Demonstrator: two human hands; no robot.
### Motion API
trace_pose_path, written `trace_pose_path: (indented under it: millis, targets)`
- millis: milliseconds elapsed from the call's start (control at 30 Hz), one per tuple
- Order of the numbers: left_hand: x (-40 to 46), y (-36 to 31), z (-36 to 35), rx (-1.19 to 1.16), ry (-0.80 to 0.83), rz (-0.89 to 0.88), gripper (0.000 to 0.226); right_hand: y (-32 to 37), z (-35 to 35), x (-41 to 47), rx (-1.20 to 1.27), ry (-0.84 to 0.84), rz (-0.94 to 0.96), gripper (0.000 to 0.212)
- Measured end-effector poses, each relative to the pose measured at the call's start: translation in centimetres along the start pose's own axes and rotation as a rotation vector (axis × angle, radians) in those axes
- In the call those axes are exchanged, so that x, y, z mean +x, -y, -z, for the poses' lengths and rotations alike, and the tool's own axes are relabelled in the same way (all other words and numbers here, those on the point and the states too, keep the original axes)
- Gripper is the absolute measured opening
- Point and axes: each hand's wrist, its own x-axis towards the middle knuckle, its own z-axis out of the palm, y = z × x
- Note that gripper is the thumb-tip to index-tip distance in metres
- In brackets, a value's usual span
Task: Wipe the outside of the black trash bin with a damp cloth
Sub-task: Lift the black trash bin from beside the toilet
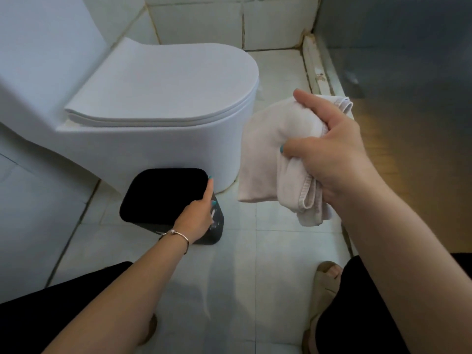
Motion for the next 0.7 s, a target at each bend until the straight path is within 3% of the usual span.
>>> trace_pose_path:
  millis: [233,433,700]
  targets:
    - [-4.3,1.8,2.0,-0.105,-0.105,0.012,0.076,0.7,0.3,-0.8,-0.025,0.035,-0.018,0.073]
    - [-8.7,1.1,0.6,-0.435,-0.237,0.063,0.063,0.5,0.4,-2.0,-0.08,0.058,-0.046,0.072]
    - [-11.1,0.1,-1.9,-0.503,-0.231,0.026,0.064,-1.7,0.5,-2.4,-0.211,0.106,-0.034,0.071]
